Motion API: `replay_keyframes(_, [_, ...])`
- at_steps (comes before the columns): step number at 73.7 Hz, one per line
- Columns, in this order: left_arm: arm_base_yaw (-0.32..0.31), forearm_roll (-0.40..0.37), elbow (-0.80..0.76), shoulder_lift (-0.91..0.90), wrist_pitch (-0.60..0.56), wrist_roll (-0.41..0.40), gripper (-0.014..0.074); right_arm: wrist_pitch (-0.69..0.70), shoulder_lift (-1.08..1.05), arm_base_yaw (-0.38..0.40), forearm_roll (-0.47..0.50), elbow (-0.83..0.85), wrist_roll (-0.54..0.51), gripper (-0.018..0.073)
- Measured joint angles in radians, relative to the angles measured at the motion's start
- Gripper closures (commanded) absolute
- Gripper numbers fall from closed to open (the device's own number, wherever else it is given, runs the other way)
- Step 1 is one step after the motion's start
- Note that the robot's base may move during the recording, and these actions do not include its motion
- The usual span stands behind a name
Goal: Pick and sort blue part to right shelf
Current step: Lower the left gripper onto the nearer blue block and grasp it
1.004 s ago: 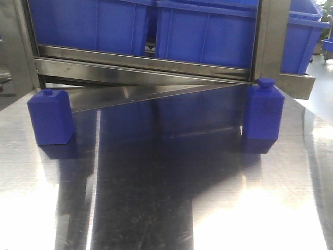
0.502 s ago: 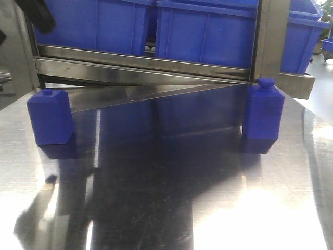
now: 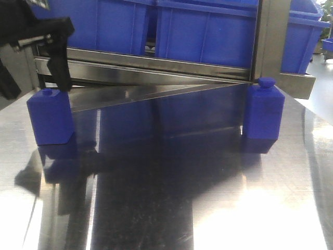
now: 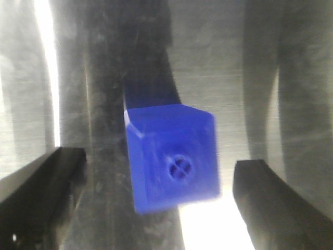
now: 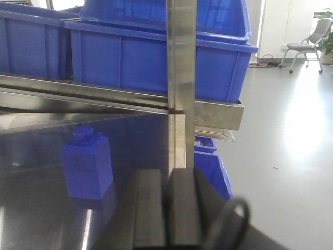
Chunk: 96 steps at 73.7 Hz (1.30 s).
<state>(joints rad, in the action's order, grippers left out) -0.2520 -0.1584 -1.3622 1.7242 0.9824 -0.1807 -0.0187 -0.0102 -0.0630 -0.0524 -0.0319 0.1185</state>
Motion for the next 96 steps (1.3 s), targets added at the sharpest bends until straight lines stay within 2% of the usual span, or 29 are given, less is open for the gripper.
replay_keyframes(20, [0.000, 0.000, 0.000, 0.097, -0.036, -0.002, 0.0000, 0.000, 0.000, 0.000, 0.000, 0.000, 0.000, 0.0504])
replay_keyframes(26, [0.000, 0.000, 0.000, 0.115, -0.037, -0.003, 0.0055, 0.000, 0.000, 0.000, 0.000, 0.000, 0.000, 0.0504])
replay_keyframes(42, [0.000, 0.000, -0.002, 0.127, -0.033, -0.005, 0.0283, 0.000, 0.000, 0.000, 0.000, 0.000, 0.000, 0.0504])
replay_keyframes(46, [0.000, 0.000, -0.004, 0.127, -0.031, -0.005, 0.0316, 0.000, 0.000, 0.000, 0.000, 0.000, 0.000, 0.0504])
replay_keyframes(58, [0.000, 0.013, -0.010, 0.127, -0.013, -0.005, 0.0324, 0.000, 0.000, 0.000, 0.000, 0.000, 0.000, 0.0504])
replay_keyframes(67, [-0.002, 0.037, -0.044, 0.127, 0.055, -0.005, 0.0324, 0.000, 0.000, 0.000, 0.000, 0.000, 0.000, 0.0504])
replay_keyframes(77, [-0.005, 0.049, -0.064, 0.087, 0.080, 0.039, 0.0324, -0.008, 0.000, 0.000, 0.000, 0.000, 0.000, 0.0504])
replay_keyframes(86, [-0.013, 0.094, -0.040, -0.032, 0.068, 0.066, 0.0324, -0.043, 0.000, 0.000, 0.000, 0.000, 0.000, 0.0504])
replay_keyframes(96, [-0.017, 0.131, 0.068, -0.235, -0.032, 0.072, 0.0325, -0.055, 0.000, 0.000, 0.000, 0.000, 0.000, 0.0504])
